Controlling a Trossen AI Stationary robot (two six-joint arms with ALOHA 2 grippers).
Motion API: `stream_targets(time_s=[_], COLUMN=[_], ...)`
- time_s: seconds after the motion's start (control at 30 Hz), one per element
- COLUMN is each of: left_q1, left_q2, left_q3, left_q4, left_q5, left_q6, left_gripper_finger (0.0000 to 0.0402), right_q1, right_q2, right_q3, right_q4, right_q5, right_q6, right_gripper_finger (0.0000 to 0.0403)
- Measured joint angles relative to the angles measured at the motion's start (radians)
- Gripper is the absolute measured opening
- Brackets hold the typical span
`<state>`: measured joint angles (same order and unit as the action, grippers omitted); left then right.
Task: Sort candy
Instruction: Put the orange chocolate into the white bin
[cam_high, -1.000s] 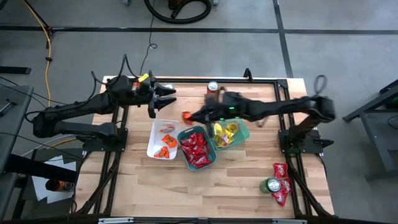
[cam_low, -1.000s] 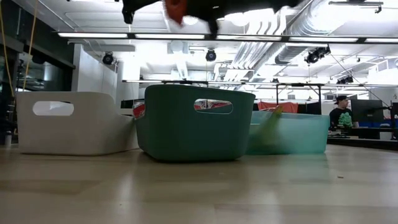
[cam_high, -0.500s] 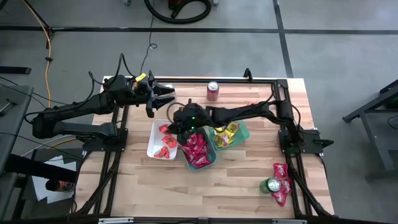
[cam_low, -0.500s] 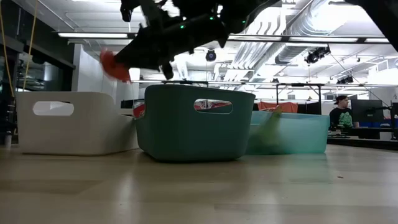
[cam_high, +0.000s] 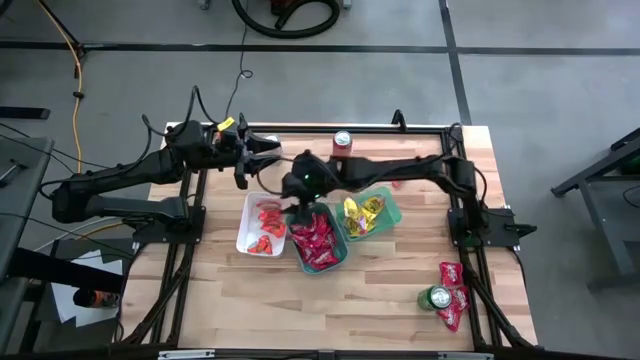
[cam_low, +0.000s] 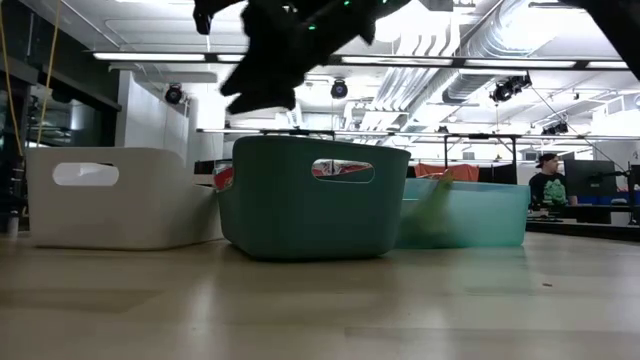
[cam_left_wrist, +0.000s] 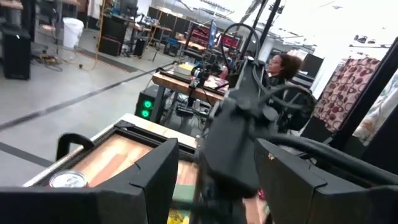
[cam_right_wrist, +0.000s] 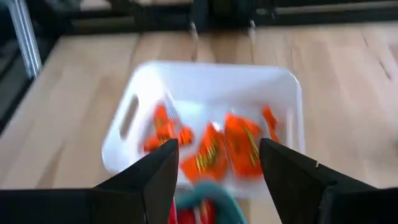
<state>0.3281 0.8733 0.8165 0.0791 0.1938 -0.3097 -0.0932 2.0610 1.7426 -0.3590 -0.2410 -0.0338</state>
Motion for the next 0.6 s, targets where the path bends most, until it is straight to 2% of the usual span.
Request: stream_targets(time_s=[0.17, 0.3, 0.47, 0.6], left_q1=[0.000, 0.000, 0.001, 0.001], left_q2=[-0.003, -0.003, -0.001, 0.001], left_q3=[0.000, 0.000, 0.000, 0.000], left_q4=[0.000, -0.005, -0.007, -0.007], left_q5=[0.000, 0.000, 0.002, 0.002], left_q6=[0.006, 0.026, 0.036, 0.052], left_gripper_finger=[0.0195, 0.0195, 0.0195, 0.0195], right_q1=[-0.048, -0.084, -0.103, -0.082], right_q2=[-0.127, -0.287, -0.576, -0.789], right_q3=[-0.051, -0.211, -0.551, -0.791], right_q4=[-0.213, -0.282, -0.129, 0.169], right_q5=[-0.001, 0.007, 0.054, 0.084], right_q6=[-0.078, -0.086, 0.092, 0.323], right_gripper_finger=[0.0220, 0.0220, 0.0220, 0.0220])
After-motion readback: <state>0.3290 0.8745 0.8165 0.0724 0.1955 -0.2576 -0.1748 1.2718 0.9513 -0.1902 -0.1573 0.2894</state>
